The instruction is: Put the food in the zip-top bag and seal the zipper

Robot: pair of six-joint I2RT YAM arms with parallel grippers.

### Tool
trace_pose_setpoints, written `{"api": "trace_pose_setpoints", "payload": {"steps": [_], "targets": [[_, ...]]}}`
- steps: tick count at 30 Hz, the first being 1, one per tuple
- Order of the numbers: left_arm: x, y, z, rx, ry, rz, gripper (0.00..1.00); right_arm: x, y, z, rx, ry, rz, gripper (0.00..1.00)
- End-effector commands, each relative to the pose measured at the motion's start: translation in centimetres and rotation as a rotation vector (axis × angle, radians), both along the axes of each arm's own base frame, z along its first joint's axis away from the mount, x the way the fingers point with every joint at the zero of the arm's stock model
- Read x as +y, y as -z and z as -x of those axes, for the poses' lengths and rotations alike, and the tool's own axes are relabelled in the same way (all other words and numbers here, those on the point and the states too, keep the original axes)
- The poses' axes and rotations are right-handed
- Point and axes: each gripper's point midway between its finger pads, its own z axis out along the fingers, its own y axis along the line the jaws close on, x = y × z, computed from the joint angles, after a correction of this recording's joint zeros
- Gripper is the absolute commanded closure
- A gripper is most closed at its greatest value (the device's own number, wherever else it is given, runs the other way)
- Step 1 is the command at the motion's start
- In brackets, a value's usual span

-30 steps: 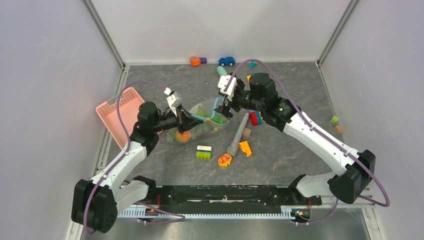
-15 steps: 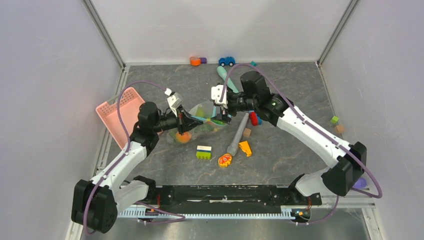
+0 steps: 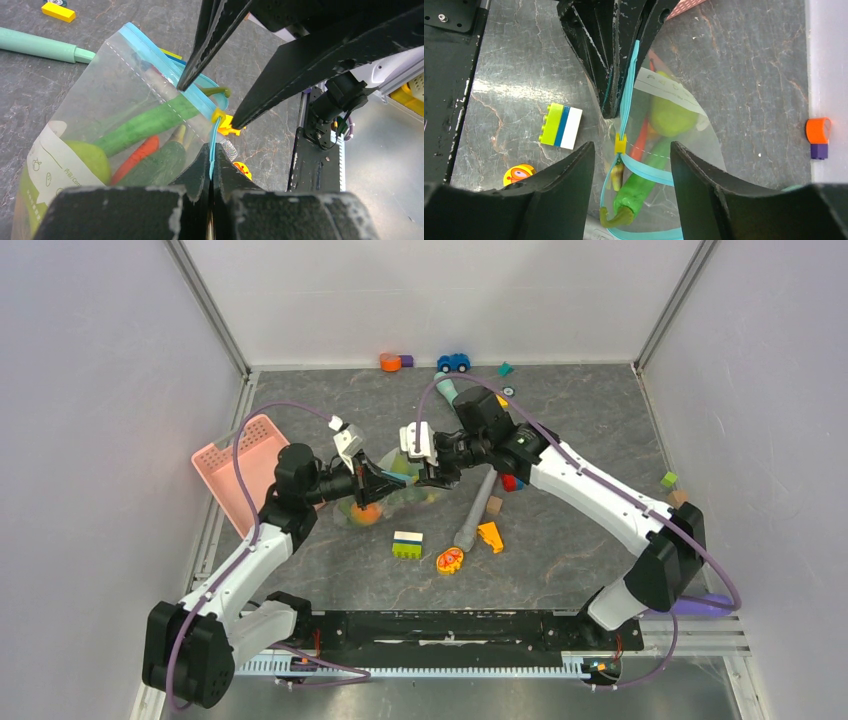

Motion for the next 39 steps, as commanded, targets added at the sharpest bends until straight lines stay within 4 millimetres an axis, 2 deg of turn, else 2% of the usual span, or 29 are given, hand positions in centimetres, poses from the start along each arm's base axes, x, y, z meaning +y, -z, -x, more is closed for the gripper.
{"api": "trace_pose_setpoints", "payload": {"steps": [1,6,9,10,12,16,19,23,29,32,34,39], "targets": [[-0.1,-3.0,-0.5,-0.117,0.001,0.016,0.98,0.9,-1.2,-0.9,-0.005,0.019,-0.013,0.54],[-0.1,-3.5,-0.4,-0.132,-0.001,0.020,0.98,1.1,-1.1,-0.6,0.018,0.014,-0.011,0.77],[0.0,-3.5,-0.6,-0.133,-0.015,0.019,0.98,1.2,-1.5,0.0,0.029,-0.008,-0.028,0.98],[0.0,-3.5,-0.6,-0.134,-0.017,0.019,0.98,1.2,-1.7,0.0,0.030,-0.002,-0.030,1.00],[0.1,-3.5,-0.7,-0.133,-0.028,0.020,0.98,1.0,-2.0,-0.6,0.030,0.042,-0.027,1.00],[0.7,-3.5,-1.6,-0.135,-0.106,0.017,0.98,-0.2,-3.5,-3.4,-0.005,0.241,-0.011,1.00],[1.6,-3.2,-2.7,-0.127,-0.205,0.002,0.98,-1.9,-4.8,-5.0,-0.048,0.368,0.031,1.00],[3.0,-2.1,-3.7,-0.115,-0.313,-0.035,0.98,-4.6,-6.0,-6.3,-0.083,0.487,0.065,1.00],[4.3,-0.8,-4.4,-0.112,-0.405,-0.069,0.98,-9.5,-5.9,-9.2,-0.061,0.652,0.082,1.00],[4.8,-0.1,-4.6,-0.108,-0.436,-0.086,0.98,-11.2,-5.5,-10.1,-0.048,0.694,0.086,1.00],[4.8,0.3,-4.7,-0.099,-0.437,-0.092,0.98,-10.8,-5.1,-9.8,-0.032,0.653,0.080,1.00],[3.5,-0.5,-4.2,-0.107,-0.349,-0.055,0.98,-7.7,-4.8,-7.5,0.036,0.451,0.004,1.00]]}}
